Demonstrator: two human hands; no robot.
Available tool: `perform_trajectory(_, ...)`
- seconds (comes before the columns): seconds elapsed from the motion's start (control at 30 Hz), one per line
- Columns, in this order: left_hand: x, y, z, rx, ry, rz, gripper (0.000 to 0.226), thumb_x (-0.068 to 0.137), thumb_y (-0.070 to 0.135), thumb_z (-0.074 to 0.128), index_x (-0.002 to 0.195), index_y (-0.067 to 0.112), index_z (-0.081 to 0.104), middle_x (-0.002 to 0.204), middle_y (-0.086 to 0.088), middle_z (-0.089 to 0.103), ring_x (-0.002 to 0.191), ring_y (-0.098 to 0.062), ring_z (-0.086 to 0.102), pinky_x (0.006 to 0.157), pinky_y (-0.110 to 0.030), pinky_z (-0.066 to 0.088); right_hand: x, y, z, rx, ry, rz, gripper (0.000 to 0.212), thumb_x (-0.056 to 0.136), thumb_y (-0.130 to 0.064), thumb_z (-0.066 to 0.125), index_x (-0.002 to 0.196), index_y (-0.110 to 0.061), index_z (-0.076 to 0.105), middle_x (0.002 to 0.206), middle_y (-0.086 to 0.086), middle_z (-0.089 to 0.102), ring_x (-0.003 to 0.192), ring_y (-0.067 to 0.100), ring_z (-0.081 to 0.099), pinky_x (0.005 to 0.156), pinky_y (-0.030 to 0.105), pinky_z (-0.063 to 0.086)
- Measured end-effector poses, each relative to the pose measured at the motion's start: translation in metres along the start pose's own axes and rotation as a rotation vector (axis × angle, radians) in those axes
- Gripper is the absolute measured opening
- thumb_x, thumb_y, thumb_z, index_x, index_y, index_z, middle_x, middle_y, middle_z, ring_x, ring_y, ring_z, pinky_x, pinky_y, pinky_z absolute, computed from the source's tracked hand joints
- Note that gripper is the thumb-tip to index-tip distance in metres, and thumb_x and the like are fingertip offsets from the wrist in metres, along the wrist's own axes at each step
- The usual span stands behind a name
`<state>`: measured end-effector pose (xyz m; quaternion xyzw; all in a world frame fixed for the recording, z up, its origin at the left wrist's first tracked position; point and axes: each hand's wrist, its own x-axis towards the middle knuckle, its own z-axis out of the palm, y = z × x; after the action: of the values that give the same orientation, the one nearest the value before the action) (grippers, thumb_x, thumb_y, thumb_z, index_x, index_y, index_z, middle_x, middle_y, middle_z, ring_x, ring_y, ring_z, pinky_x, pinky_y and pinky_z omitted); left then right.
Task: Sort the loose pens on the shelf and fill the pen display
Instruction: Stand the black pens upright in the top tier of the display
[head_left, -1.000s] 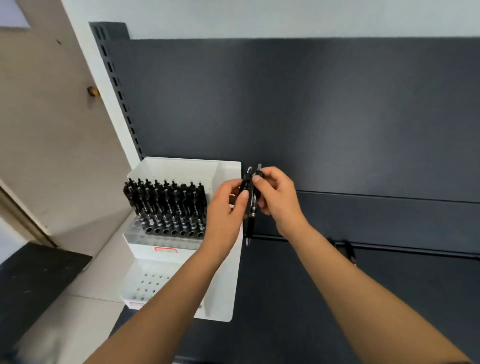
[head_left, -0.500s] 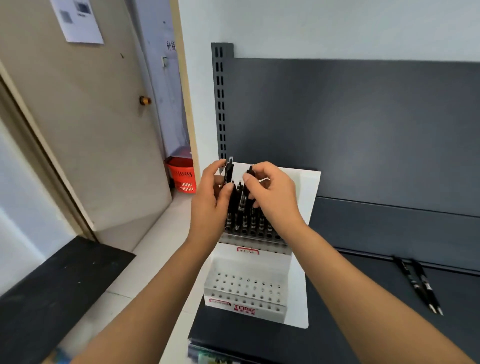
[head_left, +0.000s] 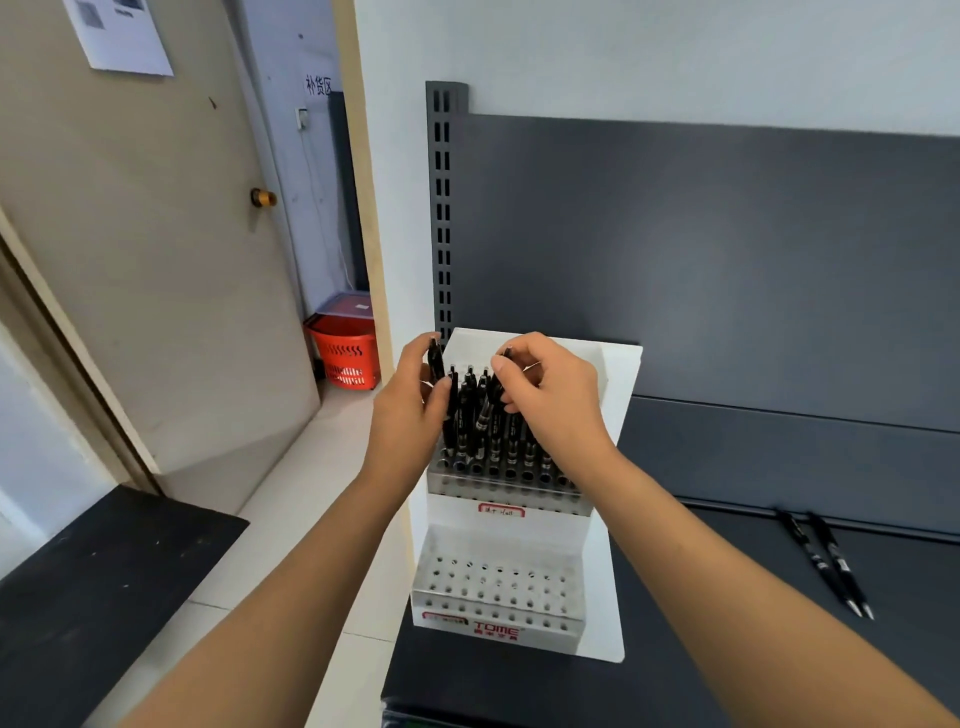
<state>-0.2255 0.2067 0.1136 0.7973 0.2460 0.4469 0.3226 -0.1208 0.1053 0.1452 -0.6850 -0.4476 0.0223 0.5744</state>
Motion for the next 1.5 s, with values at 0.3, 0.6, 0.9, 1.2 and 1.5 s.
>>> perform_trajectory(0.3, 0.0, -0.004, -0.004, 0.085, -0.018, 0.02, 0.041, 0.093, 0.01, 0.053, 0.132, 0.018, 0.043, 0.086, 0.004, 0.057, 0.072, -0.014, 0.058, 0.068, -0.026, 0.044, 0.0, -0.003, 0.002, 0.012, -0.013, 0.013, 0.005, 0.091, -0.02, 0.06, 0.086, -0.021, 0.063, 0.076, -0.009, 0.063, 0.075, 0.018, 0.065, 0.075, 0.042, 0.056)
perform_trajectory(0.6, -0.011, -0.02, 0.001, 0.156, -0.147, -0.046, 0.041, 0.097, 0.017, 0.047, 0.138, 0.023, 0.041, 0.092, -0.003, 0.061, 0.087, -0.022, 0.059, 0.078, -0.031, 0.046, -0.005, -0.005, 0.003, -0.013, -0.023, 0.012, 0.015, 0.093, -0.021, 0.056, 0.086, -0.013, 0.066, 0.079, -0.006, 0.064, 0.075, 0.017, 0.064, 0.076, 0.043, 0.055)
perform_trajectory(0.9, -0.001, -0.011, 0.0, 0.231, -0.08, 0.101, 0.018, 0.089, 0.009, 0.059, 0.107, 0.008, 0.058, 0.101, -0.005, 0.061, 0.083, -0.017, 0.053, 0.073, -0.024, 0.041, -0.005, -0.008, 0.003, -0.043, -0.021, 0.005, 0.015, 0.093, -0.02, 0.056, 0.084, -0.014, 0.067, 0.075, -0.011, 0.063, 0.074, 0.016, 0.064, 0.076, 0.044, 0.055)
perform_trajectory(1.2, 0.007, -0.022, -0.005, 0.084, -0.052, 0.084, 0.018, 0.09, 0.004, 0.057, 0.103, 0.008, 0.069, 0.093, 0.001, 0.059, 0.084, -0.012, 0.054, 0.079, -0.012, 0.044, -0.003, -0.015, 0.02, -0.032, -0.015, 0.016, 0.01, 0.09, -0.019, 0.059, 0.081, -0.016, 0.059, 0.072, -0.001, 0.063, 0.071, 0.024, 0.064, 0.073, 0.045, 0.054)
perform_trajectory(1.5, -0.003, -0.02, -0.016, -0.005, -0.023, 0.0, 0.019, 0.094, 0.009, 0.051, 0.105, 0.017, 0.064, 0.098, 0.014, 0.057, 0.085, 0.004, 0.052, 0.075, -0.016, 0.043, 0.007, -0.025, 0.028, -0.423, -0.067, -0.096, 0.018, 0.093, -0.027, 0.055, 0.086, -0.012, 0.062, 0.078, -0.001, 0.063, 0.076, 0.018, 0.058, 0.069, 0.034, 0.05)
